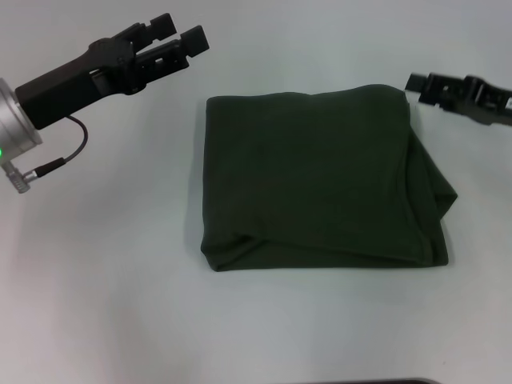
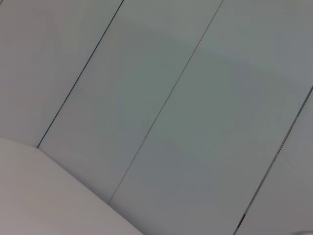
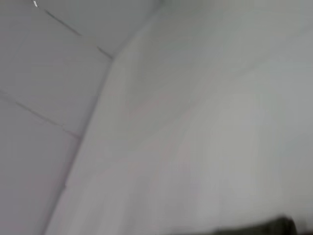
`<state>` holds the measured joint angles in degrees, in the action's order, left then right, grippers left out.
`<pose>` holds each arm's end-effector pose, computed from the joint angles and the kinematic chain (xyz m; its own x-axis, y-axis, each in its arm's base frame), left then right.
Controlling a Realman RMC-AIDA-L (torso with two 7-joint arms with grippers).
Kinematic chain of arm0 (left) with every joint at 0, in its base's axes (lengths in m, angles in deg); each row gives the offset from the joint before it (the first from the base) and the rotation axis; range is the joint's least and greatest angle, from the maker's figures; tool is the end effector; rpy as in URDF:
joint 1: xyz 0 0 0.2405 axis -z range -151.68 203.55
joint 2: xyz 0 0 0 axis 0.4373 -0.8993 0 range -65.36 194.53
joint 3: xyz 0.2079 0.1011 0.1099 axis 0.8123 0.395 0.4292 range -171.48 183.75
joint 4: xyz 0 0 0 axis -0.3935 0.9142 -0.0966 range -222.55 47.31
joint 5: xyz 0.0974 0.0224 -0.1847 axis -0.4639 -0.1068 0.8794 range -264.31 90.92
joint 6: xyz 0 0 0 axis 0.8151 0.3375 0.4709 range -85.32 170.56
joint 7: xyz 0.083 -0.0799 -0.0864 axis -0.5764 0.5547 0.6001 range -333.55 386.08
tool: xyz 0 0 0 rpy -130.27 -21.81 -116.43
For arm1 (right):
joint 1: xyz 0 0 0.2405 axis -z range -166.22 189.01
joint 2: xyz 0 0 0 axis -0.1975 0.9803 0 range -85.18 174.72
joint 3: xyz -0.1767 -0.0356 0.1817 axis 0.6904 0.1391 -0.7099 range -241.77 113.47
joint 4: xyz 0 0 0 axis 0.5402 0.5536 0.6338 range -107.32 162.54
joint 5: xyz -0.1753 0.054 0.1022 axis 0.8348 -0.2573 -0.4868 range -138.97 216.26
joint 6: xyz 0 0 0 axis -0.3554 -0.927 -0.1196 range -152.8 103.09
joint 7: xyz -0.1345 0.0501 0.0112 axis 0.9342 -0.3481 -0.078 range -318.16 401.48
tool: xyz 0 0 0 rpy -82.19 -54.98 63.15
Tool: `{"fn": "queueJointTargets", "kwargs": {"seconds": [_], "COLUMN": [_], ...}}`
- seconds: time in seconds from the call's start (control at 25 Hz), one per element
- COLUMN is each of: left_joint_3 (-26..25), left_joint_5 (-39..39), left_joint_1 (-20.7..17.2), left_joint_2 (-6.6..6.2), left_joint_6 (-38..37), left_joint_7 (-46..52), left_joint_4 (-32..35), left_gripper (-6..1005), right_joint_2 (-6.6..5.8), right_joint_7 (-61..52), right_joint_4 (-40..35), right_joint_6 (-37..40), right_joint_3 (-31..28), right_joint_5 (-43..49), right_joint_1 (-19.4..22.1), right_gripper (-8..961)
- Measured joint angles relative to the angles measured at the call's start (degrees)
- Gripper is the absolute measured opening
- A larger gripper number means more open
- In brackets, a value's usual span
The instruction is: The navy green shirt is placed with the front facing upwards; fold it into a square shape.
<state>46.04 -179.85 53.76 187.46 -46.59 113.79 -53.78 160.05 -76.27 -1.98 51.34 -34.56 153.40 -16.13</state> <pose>-0.2360 0.3302 -0.0021 0.4208 0.4097 0.8094 0.6465 -0.7613 0.0493 0.3311 0.3358 0.0263 0.0798 -0.7579 -0.6475 -0.9732 -0.1998 0.1140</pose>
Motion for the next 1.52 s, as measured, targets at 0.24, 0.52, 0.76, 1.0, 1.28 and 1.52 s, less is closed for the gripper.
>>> {"fn": "queueJointTargets", "kwargs": {"seconds": [0.24, 0.52, 0.76, 1.0, 1.28, 1.52], "left_joint_3": [0.0, 0.0, 0.0, 0.0, 0.0, 0.0], "left_joint_5": [0.0, 0.0, 0.0, 0.0, 0.0, -0.08], "left_joint_1": [-0.19, -0.23, -0.39, -0.37, -0.55, -0.88], "left_joint_2": [-0.18, -0.29, -0.31, -0.29, -0.22, -0.04], "left_joint_6": [-0.08, -0.17, -0.18, -0.17, -0.17, -0.01], "left_joint_7": [0.0, -0.32, -0.42, -0.5, -0.53, -0.53], "left_joint_4": [0.11, 0.16, 0.27, 0.14, 0.09, 0.08], "left_gripper": [952, 952, 952, 952, 952, 951], "right_joint_2": [-1.36, -1.91, -0.38, 1.52, 2.97, 3.13], "right_joint_7": [-2.4, -5.48, -4.77, -3.85, -3.52, -2.12], "right_joint_4": [-0.07, -0.03, 0.02, 0.75, 1.33, 1.45], "right_joint_6": [-0.1, 1.33, 2.71, -2.25, -11.53, -14.32], "right_joint_3": [0.78, 0.94, 2.24, 7.06, 14.45, 14.63], "right_joint_5": [-0.04, 1.72, 1.79, 1.8, 1.84, 1.87], "right_joint_1": [-1.59, -3.66, -5.04, -6.34, -6.45, -5.67], "right_gripper": [574, 570, 500, 212, 35, 35]}}
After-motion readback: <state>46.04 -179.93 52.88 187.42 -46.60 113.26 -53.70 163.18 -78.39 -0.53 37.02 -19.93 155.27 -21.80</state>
